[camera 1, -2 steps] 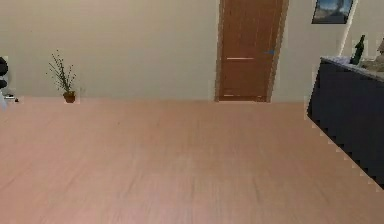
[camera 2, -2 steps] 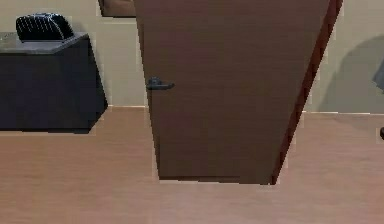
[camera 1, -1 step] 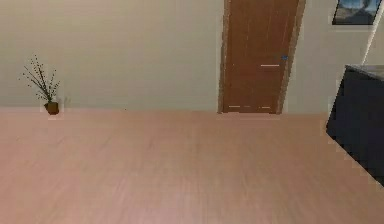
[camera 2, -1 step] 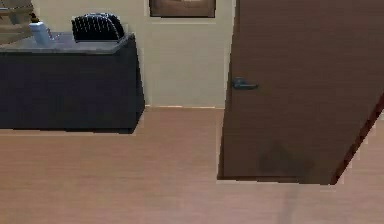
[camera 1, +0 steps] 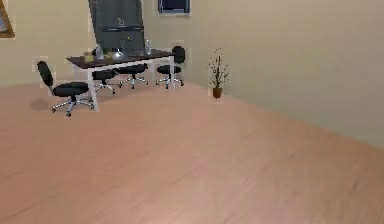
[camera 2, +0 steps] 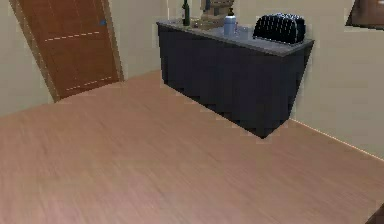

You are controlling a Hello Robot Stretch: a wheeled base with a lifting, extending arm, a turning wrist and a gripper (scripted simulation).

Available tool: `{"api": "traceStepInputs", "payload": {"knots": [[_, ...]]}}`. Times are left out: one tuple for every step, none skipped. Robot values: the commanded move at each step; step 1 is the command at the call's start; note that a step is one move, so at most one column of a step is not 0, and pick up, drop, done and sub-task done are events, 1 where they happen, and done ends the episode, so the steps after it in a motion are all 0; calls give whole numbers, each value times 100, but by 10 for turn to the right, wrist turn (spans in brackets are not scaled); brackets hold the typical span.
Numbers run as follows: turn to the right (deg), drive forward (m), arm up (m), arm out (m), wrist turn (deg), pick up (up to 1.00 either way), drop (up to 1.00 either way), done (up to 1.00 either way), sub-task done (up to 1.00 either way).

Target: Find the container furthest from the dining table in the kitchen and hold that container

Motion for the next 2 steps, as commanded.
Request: {"api": "traceStepInputs", "payload": {"knots": [[-210, 0, 0, 0, 0, 0, 0, 0, 0], [0, 100, 0, 0, 0, 0, 0, 0, 0]]}}
